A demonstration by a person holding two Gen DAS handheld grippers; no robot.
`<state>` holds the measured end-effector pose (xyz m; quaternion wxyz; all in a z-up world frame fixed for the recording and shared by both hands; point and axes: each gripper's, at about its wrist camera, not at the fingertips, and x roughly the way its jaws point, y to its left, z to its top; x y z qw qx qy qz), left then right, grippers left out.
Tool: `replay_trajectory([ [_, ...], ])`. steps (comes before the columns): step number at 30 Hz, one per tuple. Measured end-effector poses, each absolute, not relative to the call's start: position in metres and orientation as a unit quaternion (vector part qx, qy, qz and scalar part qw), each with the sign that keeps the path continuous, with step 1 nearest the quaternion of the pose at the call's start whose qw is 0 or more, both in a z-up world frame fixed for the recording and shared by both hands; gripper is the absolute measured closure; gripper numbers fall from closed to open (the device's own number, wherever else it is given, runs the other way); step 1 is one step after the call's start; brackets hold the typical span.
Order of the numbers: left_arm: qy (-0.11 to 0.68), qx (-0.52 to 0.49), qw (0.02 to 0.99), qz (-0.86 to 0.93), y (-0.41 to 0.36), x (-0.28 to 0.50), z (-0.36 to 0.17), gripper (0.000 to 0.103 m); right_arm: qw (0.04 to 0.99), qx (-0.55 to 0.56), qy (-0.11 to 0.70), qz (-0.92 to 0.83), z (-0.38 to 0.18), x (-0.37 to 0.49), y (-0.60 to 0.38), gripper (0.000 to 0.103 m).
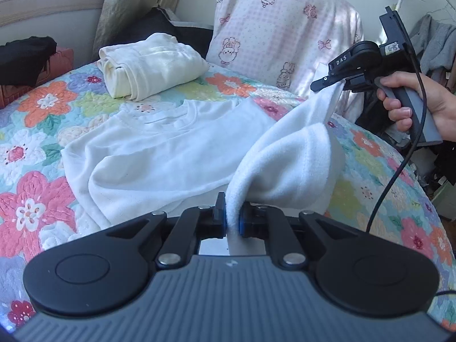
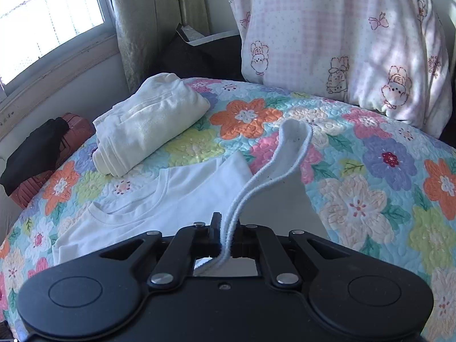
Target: Fold clothes
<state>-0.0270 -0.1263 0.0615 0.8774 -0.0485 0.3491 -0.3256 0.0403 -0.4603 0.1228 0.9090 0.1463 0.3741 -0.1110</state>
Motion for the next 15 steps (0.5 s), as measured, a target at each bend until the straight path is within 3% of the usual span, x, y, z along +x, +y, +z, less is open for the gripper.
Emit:
replay_trajectory([
  [8, 0.362, -0.133, 0.872, -0.301, -0.099, 0.08, 0.062, 0.095, 0.907, 0.126, 0.383, -0.122, 0.122, 0.092, -0.462, 0.097],
  [15, 0.368, -0.118, 0.865, -0.32, -0.1, 0.084, 0.012, 0.095, 0.894, 0.149, 0.411, -0.1, 0.083, 0.121, -0.477, 0.097],
])
